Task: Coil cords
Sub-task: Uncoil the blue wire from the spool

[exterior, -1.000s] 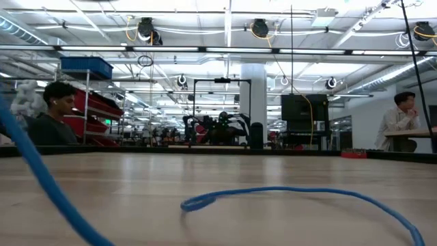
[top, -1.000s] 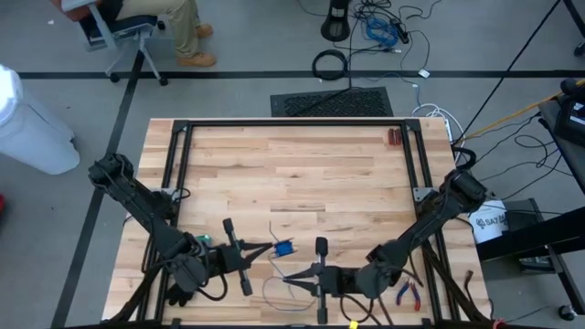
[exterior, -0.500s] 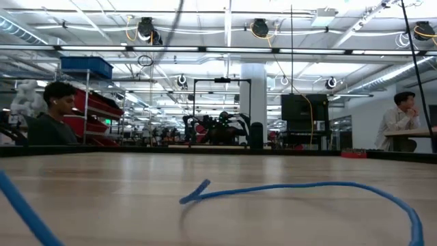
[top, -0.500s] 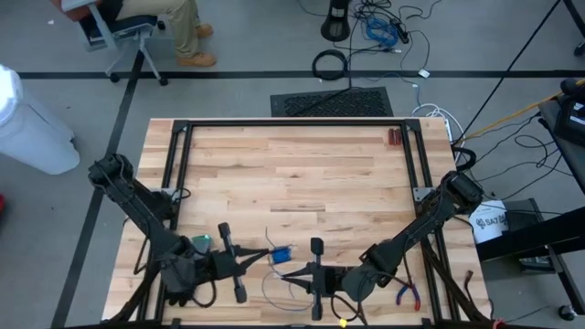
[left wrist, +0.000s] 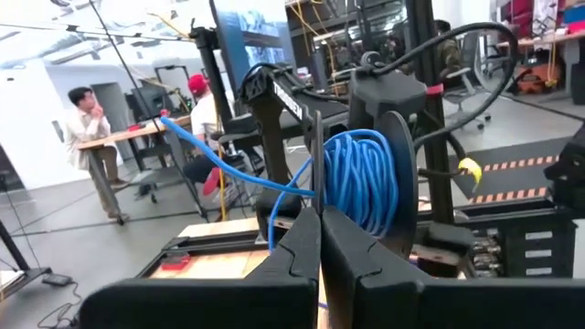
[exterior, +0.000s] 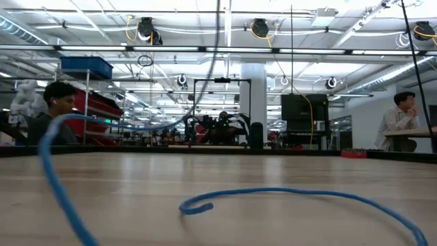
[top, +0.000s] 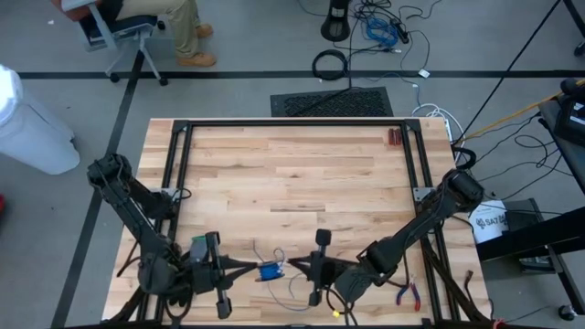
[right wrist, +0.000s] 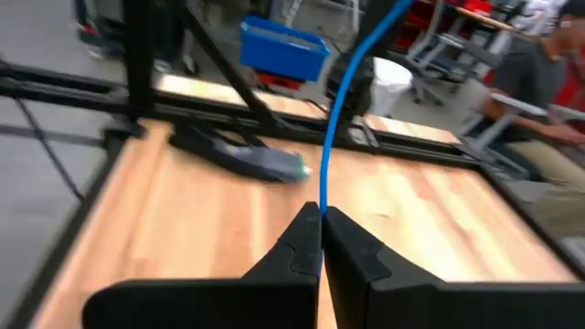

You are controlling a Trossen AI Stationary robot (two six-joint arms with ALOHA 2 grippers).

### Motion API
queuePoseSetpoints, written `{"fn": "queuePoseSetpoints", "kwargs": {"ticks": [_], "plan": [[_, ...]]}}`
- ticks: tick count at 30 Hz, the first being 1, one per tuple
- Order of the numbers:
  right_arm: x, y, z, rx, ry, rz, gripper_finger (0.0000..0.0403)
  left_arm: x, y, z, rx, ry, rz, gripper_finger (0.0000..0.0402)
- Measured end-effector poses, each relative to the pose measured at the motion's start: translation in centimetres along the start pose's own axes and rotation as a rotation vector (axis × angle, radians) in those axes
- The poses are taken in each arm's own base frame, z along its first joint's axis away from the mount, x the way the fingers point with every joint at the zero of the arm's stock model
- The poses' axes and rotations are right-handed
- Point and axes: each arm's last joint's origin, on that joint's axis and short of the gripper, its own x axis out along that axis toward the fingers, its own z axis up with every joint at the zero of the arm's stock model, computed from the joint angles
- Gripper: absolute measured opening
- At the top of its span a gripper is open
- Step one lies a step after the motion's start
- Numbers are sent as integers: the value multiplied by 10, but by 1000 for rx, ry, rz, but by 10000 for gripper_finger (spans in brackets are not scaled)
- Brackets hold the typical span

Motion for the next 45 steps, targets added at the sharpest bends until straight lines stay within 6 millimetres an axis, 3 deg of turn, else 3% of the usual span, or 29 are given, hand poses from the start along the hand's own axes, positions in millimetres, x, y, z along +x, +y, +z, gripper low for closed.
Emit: {"fn": "queuePoseSetpoints", "kwargs": {"ticks": [6, 13, 21, 34, 45], "plan": [[-4, -18, 6, -41, 53, -14, 0, 3, 2, 1, -14, -16, -20, 2], [-23, -40, 10, -57, 183, 122, 0, 2, 9, 6, -7, -19, -34, 2], [-46, -60, 4, -49, 353, 96, 13, 20, 23, -2, 46, 33, 18, 2], [-49, -60, 0, -44, 394, 106, 97, 55, 44, -23, -24, 105, -116, 2], [-51, -45, 15, -19, 240, 179, 116, 53, 41, -27, -45, 134, -160, 2]]}}
